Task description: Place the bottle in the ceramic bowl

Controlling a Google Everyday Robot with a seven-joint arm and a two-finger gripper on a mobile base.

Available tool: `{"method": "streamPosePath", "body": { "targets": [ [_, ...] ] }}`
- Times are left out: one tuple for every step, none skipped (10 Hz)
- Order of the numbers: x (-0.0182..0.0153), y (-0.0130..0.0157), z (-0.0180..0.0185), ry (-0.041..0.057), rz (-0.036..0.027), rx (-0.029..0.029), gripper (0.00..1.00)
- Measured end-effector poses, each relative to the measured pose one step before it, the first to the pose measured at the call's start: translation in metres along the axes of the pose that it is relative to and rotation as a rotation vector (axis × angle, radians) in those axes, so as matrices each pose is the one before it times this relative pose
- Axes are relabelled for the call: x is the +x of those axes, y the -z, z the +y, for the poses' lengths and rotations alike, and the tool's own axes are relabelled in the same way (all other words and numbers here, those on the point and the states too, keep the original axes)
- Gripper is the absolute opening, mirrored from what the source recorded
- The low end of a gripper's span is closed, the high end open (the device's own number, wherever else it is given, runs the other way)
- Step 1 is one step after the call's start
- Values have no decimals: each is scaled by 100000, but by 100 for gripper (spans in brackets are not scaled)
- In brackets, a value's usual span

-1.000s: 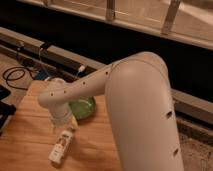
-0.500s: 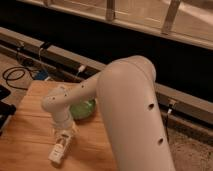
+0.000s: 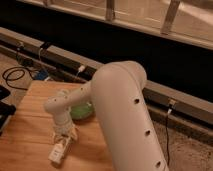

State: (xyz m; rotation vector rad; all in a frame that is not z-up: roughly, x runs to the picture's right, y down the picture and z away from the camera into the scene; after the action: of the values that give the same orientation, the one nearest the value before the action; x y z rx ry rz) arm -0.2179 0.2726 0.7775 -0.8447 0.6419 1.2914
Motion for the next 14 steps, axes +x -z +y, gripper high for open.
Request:
{"method": "streamPosePath", "body": {
  "targets": [
    [163,85,-6,-910,-585,-30,39],
    [91,227,-16,-635,-844,-537,29],
    [59,127,-136,-413,-334,-236,22],
    [-21,126,-170,-645,-576,-768,11],
    [176,448,-37,-281,-1138,-686,2],
    [211,621,-264,-484,-1120,-272,0],
    [312,1220,-372,-472,-2042,-403,0],
    [281,1703,-412,-375,-2893,10,0],
    [199,1954,-113,194,-3408,462,0],
    [-38,1673,-315,26,-2701,995,0],
    [-576,2572,-812,-635,-4068,1825,0],
    [-990,1589,-1110,-458,-2627,2024,0],
    [-1334,1029,-1072,-191,-2201,1696,0],
    [-1641,735,-1057,160,-1776,1813,0]
  ]
}}
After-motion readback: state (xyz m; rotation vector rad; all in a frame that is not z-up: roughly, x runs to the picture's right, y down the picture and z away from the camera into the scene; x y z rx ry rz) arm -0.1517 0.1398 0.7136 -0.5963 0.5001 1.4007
